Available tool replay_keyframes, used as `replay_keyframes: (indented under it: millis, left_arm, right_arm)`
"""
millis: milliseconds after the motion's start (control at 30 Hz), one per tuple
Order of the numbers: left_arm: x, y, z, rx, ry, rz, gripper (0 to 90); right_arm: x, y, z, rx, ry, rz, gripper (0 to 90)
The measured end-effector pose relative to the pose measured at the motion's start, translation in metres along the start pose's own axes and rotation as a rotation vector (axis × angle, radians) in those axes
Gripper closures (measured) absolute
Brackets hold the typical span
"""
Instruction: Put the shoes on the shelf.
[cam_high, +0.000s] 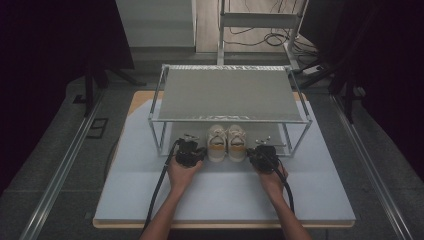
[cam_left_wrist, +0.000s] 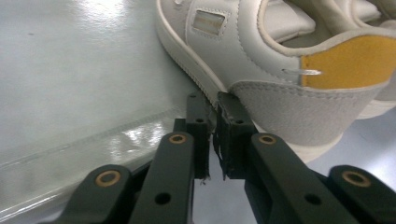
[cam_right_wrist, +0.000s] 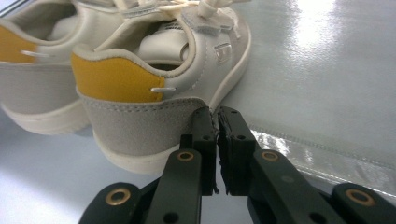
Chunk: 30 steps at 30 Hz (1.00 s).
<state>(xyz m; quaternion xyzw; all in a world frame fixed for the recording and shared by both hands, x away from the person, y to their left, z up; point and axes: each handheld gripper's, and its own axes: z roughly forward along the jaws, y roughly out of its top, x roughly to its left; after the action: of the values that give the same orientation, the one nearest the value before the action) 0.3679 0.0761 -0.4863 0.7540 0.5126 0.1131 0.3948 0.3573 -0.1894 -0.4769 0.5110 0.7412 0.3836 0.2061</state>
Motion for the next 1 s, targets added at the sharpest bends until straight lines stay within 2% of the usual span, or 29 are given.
replay_keyframes:
  millis: [133, 200, 233, 367, 533, 567, 600, 700, 800, 867, 1000]
  left_arm:
    - [0.000, -0.001, 0.000, -0.006, -0.007, -0.010, 80.6]
    - [-0.004, -0.001, 0.002, -0.005, -0.011, -0.003, 80.7]
    - [-0.006, -0.001, 0.002, -0.006, 0.004, 0.009, 81.1]
    - [-0.004, -0.001, 0.002, 0.000, -0.002, 0.005, 78.6]
    - [0.001, -0.003, -0.005, -0.022, -0.019, 0.003, 65.1]
    - [0.001, -0.004, -0.007, -0.030, -0.019, 0.008, 61.1]
    - [0.003, -0.004, -0.010, -0.035, -0.019, 0.038, 57.6]
    - [-0.001, -0.006, -0.017, -0.043, -0.020, -0.002, 50.9]
    - [-0.002, -0.007, -0.025, -0.058, -0.039, 0.004, 42.8]
    - [-0.003, -0.008, -0.028, -0.051, -0.065, 0.017, 38.3]
    - [-0.008, -0.009, -0.027, -0.037, -0.086, 0.047, 32.1]
  right_arm:
    - [-0.001, 0.000, 0.000, -0.004, 0.010, 0.010, 83.6]
    - [0.000, 0.000, 0.001, -0.002, 0.012, 0.007, 83.7]
    - [0.001, 0.000, 0.001, -0.003, 0.010, 0.006, 83.9]
    - [0.000, 0.000, 0.001, -0.003, 0.008, 0.006, 82.6]
    - [-0.002, -0.001, -0.003, -0.012, 0.016, 0.008, 77.3]
    - [-0.002, -0.001, -0.005, -0.020, 0.016, 0.011, 75.8]
    - [-0.003, -0.001, -0.007, -0.023, 0.022, 0.007, 74.9]
    - [-0.002, -0.002, -0.014, -0.036, 0.027, -0.003, 70.1]
    - [0.000, -0.005, -0.022, -0.043, 0.052, -0.021, 64.4]
    - [0.002, -0.008, -0.026, -0.039, 0.068, -0.031, 59.6]
    - [0.006, -0.009, -0.026, -0.019, 0.105, -0.047, 50.3]
